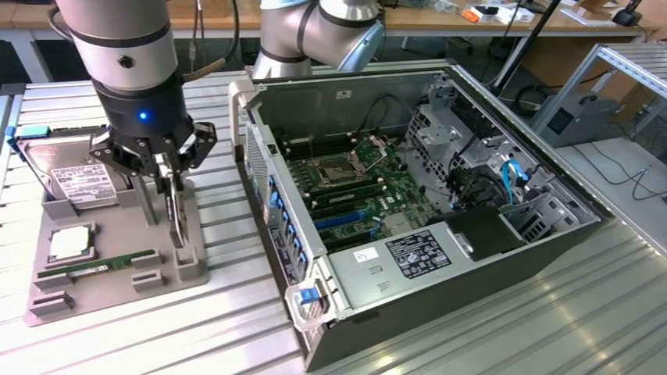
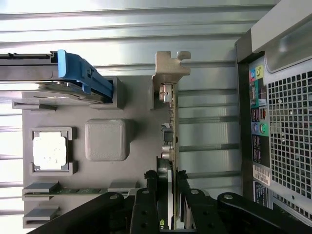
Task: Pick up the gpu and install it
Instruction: 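Pick up the gpu and move the gpu toward the slot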
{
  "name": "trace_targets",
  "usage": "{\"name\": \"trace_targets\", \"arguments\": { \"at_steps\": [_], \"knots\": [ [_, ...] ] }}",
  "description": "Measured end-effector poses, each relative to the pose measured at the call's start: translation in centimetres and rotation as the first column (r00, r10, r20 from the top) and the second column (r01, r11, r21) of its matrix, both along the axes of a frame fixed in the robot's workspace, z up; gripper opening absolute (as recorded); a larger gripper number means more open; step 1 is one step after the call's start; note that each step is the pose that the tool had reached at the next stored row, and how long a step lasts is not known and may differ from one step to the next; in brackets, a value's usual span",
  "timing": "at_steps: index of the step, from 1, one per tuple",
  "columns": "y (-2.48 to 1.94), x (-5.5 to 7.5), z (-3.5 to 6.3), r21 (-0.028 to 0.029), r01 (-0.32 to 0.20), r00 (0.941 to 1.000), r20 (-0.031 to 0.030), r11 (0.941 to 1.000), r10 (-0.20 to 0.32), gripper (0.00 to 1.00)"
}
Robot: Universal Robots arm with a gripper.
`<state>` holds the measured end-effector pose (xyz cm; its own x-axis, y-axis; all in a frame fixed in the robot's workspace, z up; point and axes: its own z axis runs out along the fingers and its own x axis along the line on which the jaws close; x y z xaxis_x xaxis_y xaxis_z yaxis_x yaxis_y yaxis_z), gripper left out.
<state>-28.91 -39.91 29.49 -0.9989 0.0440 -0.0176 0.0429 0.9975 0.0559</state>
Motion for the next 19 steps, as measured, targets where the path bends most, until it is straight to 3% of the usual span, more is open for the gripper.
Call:
{"name": "trace_targets", "arguments": {
  "at_steps": [19],
  "knots": [
    [0.0,0.0,2.6,0.0058,0.0,1.0,0.0,1.0,0.0,0.27]
  ]
}}
